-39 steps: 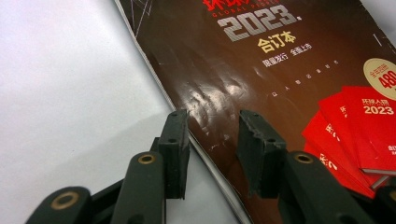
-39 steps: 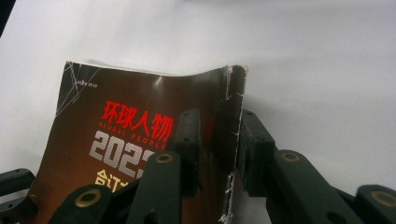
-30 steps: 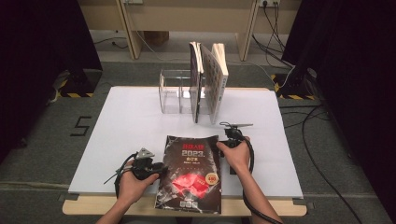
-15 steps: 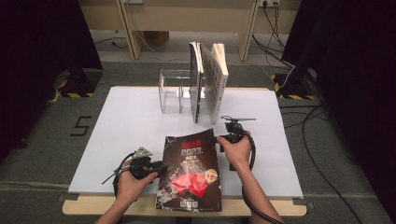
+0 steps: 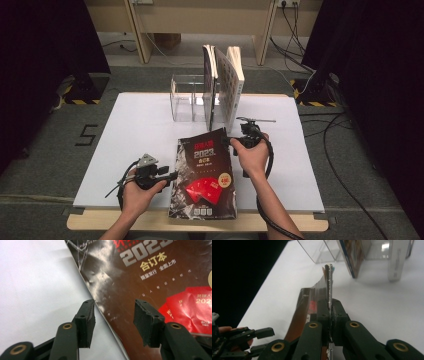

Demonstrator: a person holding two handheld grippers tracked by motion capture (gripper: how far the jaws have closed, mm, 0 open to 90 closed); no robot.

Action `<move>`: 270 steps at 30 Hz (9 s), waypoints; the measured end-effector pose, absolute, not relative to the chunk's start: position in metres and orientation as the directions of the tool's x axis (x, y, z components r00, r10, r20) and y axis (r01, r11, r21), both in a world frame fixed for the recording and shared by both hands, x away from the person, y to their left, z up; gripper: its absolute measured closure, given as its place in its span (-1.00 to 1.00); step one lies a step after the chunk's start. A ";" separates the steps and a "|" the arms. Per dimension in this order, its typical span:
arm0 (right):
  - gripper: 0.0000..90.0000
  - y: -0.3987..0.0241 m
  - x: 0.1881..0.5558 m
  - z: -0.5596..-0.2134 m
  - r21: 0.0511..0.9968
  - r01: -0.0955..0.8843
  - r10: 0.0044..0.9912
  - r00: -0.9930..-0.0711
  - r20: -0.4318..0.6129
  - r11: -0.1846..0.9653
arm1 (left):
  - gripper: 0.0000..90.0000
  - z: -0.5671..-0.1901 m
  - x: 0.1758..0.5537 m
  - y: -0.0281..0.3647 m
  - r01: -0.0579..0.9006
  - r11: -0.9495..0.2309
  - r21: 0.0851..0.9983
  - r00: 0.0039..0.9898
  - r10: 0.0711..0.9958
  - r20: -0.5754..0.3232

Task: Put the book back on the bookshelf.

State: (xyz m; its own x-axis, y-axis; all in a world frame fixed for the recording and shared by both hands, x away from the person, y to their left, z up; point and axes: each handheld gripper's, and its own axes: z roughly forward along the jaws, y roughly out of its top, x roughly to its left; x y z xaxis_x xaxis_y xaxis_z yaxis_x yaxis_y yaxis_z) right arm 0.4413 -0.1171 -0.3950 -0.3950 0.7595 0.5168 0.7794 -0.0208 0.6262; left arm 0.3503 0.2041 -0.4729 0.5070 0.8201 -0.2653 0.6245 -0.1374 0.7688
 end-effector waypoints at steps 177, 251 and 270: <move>0.94 -0.018 0.434 -0.307 0.920 0.372 0.822 -0.480 0.306 -0.125 | 0.19 -0.348 0.413 0.109 0.425 -0.075 0.902 0.463 0.874 -0.146; 0.46 -0.232 0.392 -0.455 0.805 0.575 0.930 -0.199 0.311 -0.146 | 0.93 -0.325 0.417 0.197 0.341 0.037 0.939 0.491 0.845 -0.211; 0.45 -0.246 0.386 -0.466 0.796 0.580 0.930 -0.169 0.328 -0.175 | 0.93 -0.319 0.431 0.199 0.316 0.054 0.947 0.469 0.859 -0.205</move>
